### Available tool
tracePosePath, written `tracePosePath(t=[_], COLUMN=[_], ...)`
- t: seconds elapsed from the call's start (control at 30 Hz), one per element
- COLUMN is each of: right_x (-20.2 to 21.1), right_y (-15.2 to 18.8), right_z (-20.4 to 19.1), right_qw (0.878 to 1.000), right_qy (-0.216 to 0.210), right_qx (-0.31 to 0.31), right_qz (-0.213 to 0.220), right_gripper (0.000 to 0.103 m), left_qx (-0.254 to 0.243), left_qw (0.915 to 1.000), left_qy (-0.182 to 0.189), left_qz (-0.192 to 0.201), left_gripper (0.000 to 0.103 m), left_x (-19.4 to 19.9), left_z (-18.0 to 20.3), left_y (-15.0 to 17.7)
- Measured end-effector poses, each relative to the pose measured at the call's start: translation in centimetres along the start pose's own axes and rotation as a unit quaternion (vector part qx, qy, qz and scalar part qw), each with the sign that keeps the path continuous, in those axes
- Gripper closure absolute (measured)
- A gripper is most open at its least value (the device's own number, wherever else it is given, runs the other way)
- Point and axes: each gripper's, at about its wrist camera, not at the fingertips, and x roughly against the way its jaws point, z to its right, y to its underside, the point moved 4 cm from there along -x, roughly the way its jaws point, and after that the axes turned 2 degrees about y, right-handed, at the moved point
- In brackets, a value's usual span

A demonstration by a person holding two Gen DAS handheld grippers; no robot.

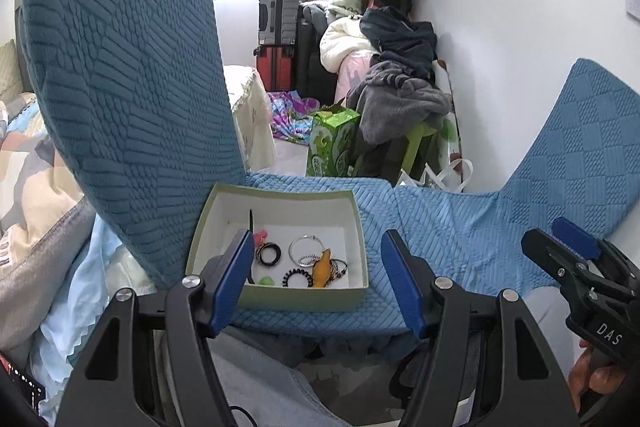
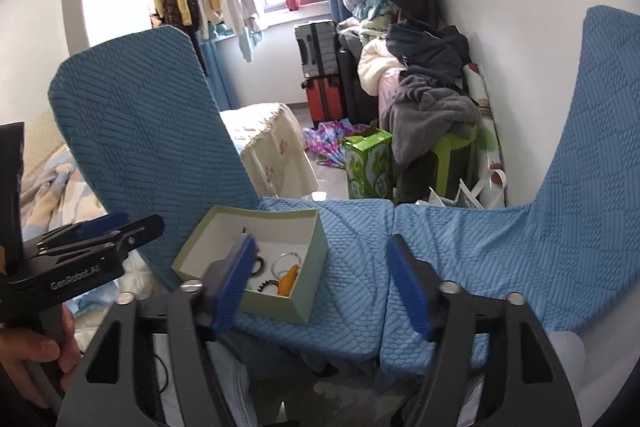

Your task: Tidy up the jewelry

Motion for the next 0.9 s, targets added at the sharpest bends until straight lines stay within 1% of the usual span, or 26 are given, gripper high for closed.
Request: tracePosePath(t=[0.03, 0.13, 0.2, 0.23, 0.27, 0.37, 0.43, 0.9], right_x=[-0.2, -1.0, -1.4, -1.5, -1.6, -2.0, -2.1, -2.2], right_y=[0.3, 0.8, 1.2, 1.4, 1.6, 1.8, 1.8, 1.9], right_z=[0.1, 0.4, 0.6, 0.7, 0.8, 1.0, 1.2, 1.9], right_qw=[1.0, 1.0, 1.0, 0.999, 0.999, 0.999, 0.999, 0.999], right_qy=[0.005, 0.016, 0.021, 0.022, 0.022, 0.025, 0.028, 0.037], right_qx=[-0.003, -0.009, -0.01, -0.011, -0.01, -0.01, -0.012, -0.01], right_qz=[-0.002, -0.012, -0.019, -0.021, -0.024, -0.032, -0.032, -0.033], right_gripper=[0.021, 0.017, 0.016, 0.015, 0.015, 0.011, 0.004, 0.001], left_qx=[-0.001, -0.002, 0.0, -0.001, -0.004, -0.004, 0.001, 0.01], left_qw=[1.0, 0.9999, 0.9998, 0.9997, 0.9997, 0.9995, 0.9994, 0.9984], left_qy=[-0.002, -0.009, -0.011, -0.016, -0.018, -0.021, -0.023, -0.038], left_qz=[-0.003, -0.013, -0.016, -0.017, -0.017, -0.024, -0.027, -0.04], left_gripper=[0.037, 0.036, 0.03, 0.024, 0.023, 0.023, 0.023, 0.022], left_x=[-0.1, -0.6, -0.7, -0.7, -0.8, -1.1, -1.3, -1.9], left_z=[0.0, 0.0, -0.1, 0.0, 0.1, 0.0, -0.2, -0.9], left_y=[0.3, 0.6, 0.7, 0.7, 0.7, 0.9, 1.1, 2.1])
